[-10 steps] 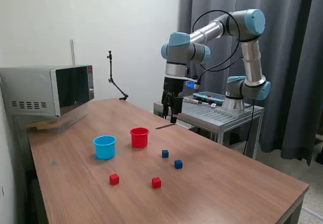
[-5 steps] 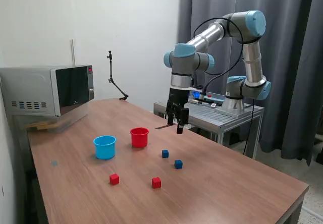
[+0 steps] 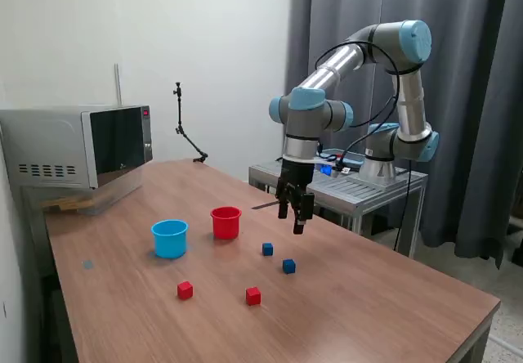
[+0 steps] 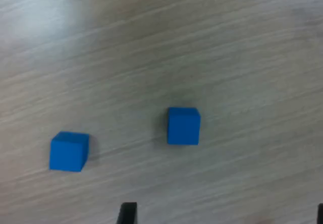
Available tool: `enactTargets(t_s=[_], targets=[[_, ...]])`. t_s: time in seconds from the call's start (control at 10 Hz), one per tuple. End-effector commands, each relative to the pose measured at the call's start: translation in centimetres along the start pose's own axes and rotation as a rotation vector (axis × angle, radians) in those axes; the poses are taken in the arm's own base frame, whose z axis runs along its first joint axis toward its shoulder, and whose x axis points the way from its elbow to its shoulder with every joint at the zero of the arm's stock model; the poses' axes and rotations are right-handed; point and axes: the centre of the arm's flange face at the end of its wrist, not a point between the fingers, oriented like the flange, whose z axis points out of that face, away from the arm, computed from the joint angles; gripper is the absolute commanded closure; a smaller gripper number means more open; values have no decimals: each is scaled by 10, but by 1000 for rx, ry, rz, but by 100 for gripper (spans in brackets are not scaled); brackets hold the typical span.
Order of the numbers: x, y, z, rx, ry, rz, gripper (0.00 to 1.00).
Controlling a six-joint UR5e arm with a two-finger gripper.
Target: Place red objects in the red bin, and blue objects in the blue bin.
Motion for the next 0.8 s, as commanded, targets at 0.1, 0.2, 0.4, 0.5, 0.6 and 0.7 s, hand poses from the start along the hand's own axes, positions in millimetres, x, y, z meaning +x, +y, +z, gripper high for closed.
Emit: enactTargets(t_s=[0.1, 0.2, 0.4, 0.5, 0.6, 0.7], targets=[[4, -1, 19, -5, -40, 12, 0], [1, -1, 25, 2, -47, 20, 0], [-6, -11, 44, 17, -64, 22, 0], [-8, -14, 48, 16, -67, 22, 0], [-8, -14, 58, 24, -71, 21, 0], [-7, -15, 63, 24, -69, 20, 0]])
